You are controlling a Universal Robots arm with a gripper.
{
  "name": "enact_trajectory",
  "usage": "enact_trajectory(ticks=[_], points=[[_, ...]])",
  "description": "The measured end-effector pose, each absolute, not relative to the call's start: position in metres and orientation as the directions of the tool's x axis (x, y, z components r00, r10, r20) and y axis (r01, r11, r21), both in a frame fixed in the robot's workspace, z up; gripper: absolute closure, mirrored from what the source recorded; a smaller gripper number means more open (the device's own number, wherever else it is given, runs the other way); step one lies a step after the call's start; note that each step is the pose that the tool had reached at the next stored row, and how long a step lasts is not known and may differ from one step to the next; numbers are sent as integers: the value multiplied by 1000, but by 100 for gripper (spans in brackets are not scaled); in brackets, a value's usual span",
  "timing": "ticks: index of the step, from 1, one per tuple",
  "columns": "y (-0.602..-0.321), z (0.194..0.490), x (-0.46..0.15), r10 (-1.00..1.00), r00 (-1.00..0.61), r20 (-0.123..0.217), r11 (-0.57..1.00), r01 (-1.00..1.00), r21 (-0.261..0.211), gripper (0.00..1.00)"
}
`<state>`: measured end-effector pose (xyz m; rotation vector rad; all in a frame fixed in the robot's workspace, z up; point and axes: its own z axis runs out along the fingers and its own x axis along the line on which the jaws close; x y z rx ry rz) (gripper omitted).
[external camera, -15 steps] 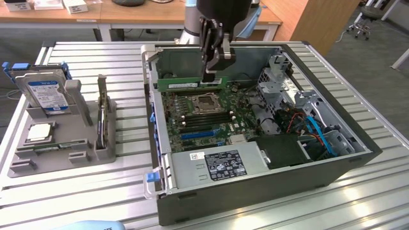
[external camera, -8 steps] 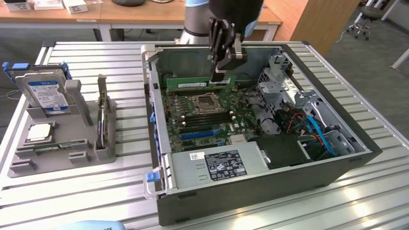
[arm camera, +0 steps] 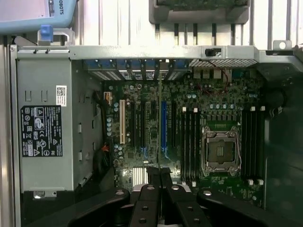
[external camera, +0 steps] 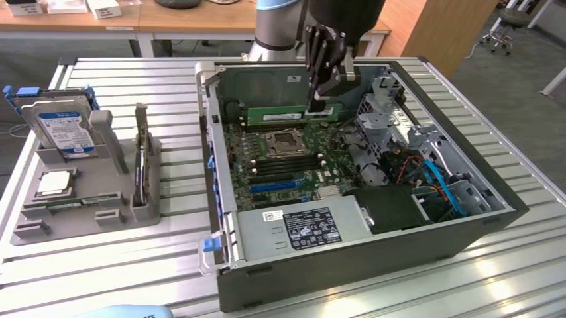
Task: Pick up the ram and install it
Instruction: 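Pick up the ram and move it above insertion slot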
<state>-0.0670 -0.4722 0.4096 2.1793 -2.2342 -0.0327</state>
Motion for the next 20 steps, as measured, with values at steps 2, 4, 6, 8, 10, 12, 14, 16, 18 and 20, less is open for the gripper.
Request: enact_trajectory(ticks=[2,4,6,8,10,12,14,16,18,20], points=[[-472,410,-62,-1000,-25,0,25,-999,29,88],[-472,410,-56,-1000,-24,0,24,-999,29,88],[-472,410,-51,-1000,-24,0,24,-999,29,88],[-472,410,-46,-1000,-24,0,24,-999,29,88],[-472,410,-42,-1000,-23,0,23,-999,29,88],[-472,410,-37,-1000,-23,0,23,-999,29,88],[-472,410,-33,-1000,-23,0,23,-999,29,88],[-472,410,-32,-1000,-22,0,22,-999,29,88],[-472,410,-32,-1000,-22,0,22,-999,29,88],[-472,410,-32,-1000,-22,0,22,-999,29,88]])
